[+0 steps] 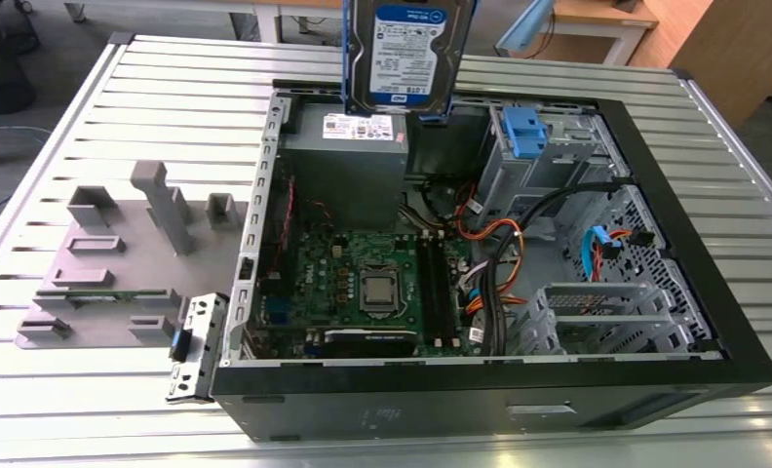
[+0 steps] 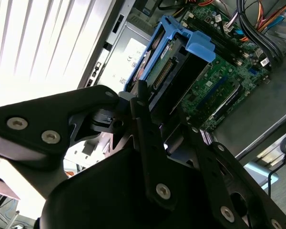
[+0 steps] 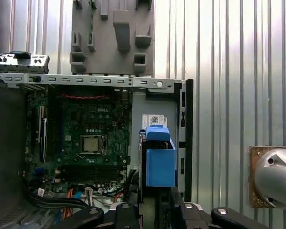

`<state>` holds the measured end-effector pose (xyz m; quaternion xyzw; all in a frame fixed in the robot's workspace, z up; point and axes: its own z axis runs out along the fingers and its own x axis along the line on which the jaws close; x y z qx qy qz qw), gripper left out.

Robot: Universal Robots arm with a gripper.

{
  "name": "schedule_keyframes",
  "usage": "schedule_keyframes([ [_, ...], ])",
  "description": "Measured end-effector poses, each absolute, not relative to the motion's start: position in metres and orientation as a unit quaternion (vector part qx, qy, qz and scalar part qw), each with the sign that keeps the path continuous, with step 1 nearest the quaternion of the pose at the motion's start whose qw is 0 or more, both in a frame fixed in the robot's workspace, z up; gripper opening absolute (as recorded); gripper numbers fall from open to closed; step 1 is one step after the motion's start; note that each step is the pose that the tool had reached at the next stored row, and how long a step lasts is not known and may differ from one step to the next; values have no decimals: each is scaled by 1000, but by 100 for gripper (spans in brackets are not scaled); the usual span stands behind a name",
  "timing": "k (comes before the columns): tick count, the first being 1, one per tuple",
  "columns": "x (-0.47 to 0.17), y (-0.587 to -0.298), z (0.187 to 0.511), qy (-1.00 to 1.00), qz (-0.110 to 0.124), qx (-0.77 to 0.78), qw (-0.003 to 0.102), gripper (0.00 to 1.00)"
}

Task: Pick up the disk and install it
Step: 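Pick up the disk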

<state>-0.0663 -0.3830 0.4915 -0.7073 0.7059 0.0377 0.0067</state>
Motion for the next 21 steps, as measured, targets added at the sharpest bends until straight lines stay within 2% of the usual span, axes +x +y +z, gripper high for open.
schedule_keyframes([
  [21, -66, -392, 491, 706, 37, -707, 6, 35],
])
